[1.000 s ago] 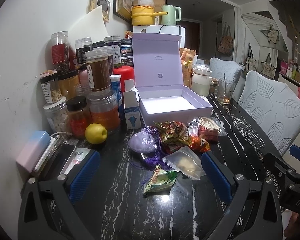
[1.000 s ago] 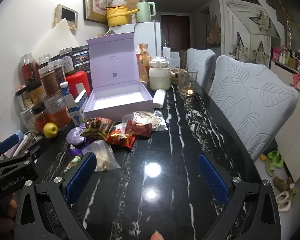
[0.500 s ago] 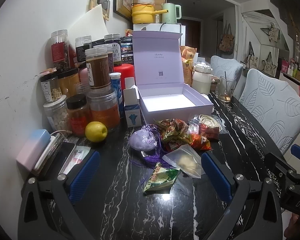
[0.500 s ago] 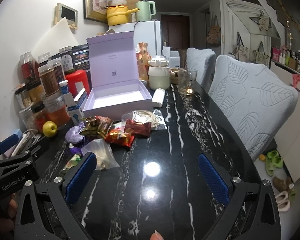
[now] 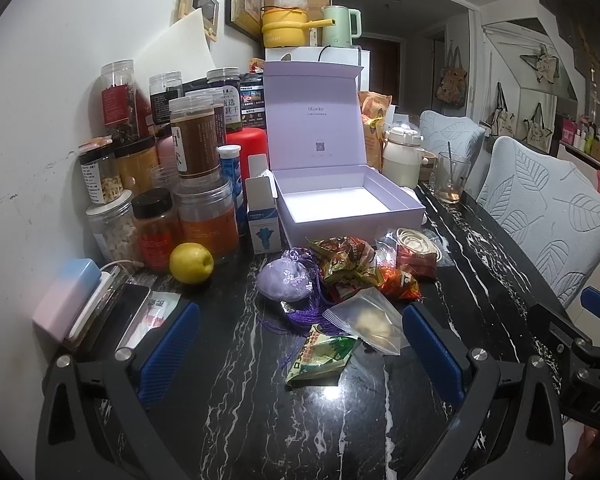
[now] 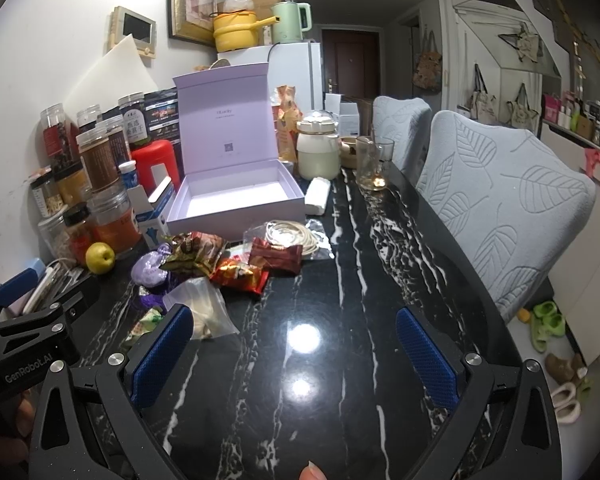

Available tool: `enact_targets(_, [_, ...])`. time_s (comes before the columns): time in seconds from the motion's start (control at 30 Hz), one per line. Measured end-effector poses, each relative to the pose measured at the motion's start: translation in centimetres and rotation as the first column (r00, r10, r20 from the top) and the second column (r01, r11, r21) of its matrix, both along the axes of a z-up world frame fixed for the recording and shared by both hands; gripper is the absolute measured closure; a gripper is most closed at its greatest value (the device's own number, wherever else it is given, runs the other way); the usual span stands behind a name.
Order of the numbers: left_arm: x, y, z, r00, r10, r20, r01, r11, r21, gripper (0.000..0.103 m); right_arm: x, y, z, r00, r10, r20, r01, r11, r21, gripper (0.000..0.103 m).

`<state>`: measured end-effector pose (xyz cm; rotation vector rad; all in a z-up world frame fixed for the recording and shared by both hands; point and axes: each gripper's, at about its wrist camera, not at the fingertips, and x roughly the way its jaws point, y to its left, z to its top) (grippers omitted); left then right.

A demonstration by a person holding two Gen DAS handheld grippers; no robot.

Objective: Organize soft objects

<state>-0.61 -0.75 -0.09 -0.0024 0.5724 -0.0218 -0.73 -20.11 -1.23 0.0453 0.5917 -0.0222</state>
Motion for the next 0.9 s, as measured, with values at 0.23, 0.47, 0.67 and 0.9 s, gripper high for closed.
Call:
enact_targets(0.23, [-0.02, -0.08, 0.03, 1.0, -0.001, -0.001, 0.001, 1.0, 0.001, 0.0, 0.02, 0.03, -0.01, 1.0, -0.001, 0.0, 0.001, 1.0, -0.001, 0.0])
enact_targets(0.47, [-0.03, -0.08, 0.07, 1.0, -0.001, -0.005, 0.001, 1.0, 0.002, 0.0, 0.02, 0.04, -0.03, 1.0, 0.0, 0.0, 0.0, 1.0, -0.001, 0.0])
enact_targets(0.67, [-0.02, -0.06, 0.07, 1.0, -0.001, -0.004, 0.001, 1.0, 0.002, 0.0, -0.03, 0.01, -0.04, 1.0, 0.0, 0.0, 0.0, 1.0, -0.002, 0.0])
enact_targets(0.9, [-0.08, 0.08, -0.12, 1.0, -0.003, -0.008, 0.003, 1.0, 0.002, 0.0, -0.04, -0.01, -0.04, 1.0, 0.001, -0.001, -0.001, 1.0, -0.001, 0.0])
